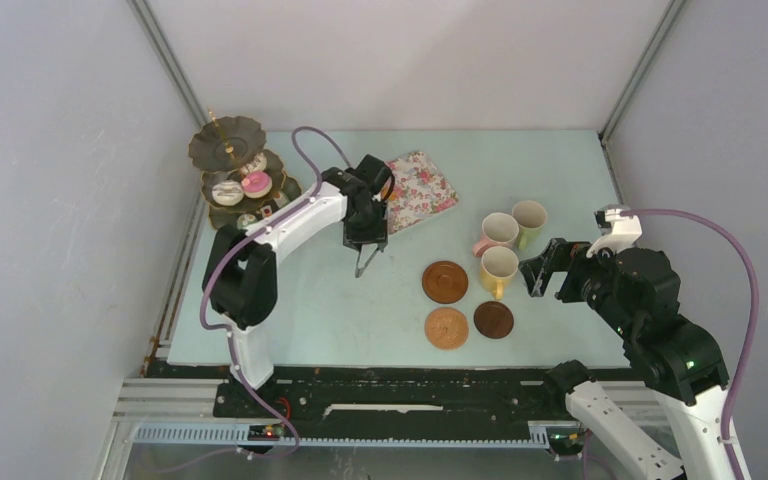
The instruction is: Serve the afternoon tea
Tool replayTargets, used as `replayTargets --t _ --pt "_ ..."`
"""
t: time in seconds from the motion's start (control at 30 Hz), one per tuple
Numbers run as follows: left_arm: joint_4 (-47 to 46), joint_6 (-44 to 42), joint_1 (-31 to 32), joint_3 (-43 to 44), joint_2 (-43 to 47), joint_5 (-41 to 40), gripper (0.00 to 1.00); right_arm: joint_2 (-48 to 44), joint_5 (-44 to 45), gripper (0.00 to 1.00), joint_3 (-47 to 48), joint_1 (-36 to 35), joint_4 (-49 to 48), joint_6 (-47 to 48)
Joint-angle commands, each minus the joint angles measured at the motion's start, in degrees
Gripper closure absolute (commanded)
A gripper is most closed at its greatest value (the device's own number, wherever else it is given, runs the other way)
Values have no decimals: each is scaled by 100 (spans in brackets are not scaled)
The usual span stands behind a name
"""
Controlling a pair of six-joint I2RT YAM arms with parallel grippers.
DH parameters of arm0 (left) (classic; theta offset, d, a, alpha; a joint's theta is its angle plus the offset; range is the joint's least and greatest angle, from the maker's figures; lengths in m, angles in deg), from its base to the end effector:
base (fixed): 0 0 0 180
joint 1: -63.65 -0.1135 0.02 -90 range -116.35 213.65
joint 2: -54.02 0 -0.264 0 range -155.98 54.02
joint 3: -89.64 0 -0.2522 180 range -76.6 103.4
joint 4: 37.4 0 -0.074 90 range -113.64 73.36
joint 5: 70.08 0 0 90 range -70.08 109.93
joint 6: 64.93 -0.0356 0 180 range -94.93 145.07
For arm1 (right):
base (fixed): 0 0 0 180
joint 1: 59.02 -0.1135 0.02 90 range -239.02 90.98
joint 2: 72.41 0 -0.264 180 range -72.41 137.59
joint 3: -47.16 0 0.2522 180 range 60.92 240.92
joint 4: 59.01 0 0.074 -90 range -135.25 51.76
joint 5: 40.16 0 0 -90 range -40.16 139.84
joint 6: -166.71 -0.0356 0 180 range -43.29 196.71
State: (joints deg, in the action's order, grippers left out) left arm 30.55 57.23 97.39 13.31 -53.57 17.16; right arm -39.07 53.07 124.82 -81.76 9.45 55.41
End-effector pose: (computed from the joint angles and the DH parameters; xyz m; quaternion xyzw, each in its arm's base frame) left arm 0.3215 -0.2127 0.2438 0.0098 0.9872 -0.0657 0.1451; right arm 0.0744 0.0290 0.3900 0.0048 0.8391 0.1818 0.5126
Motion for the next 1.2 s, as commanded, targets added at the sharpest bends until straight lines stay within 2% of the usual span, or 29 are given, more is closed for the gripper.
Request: replayTargets --t 0.0,0.3,0.5,1.0,1.17 --pt "-124 242 -174 -70 192 390 46 6 38 0 0 -13 -173 102" --pt "-86 301 -502 -28 105 1107 47 50 46 0 -5 -28 -192 81" --pt "25 298 -690 49 19 1274 49 65 77 0 -7 -13 -194 76" --pt "478 31 -675 522 165 640 66 91 47 0 -4 -10 -240 45" --pt "486 9 -675 795 191 591 69 76 21 0 0 -10 -242 39"
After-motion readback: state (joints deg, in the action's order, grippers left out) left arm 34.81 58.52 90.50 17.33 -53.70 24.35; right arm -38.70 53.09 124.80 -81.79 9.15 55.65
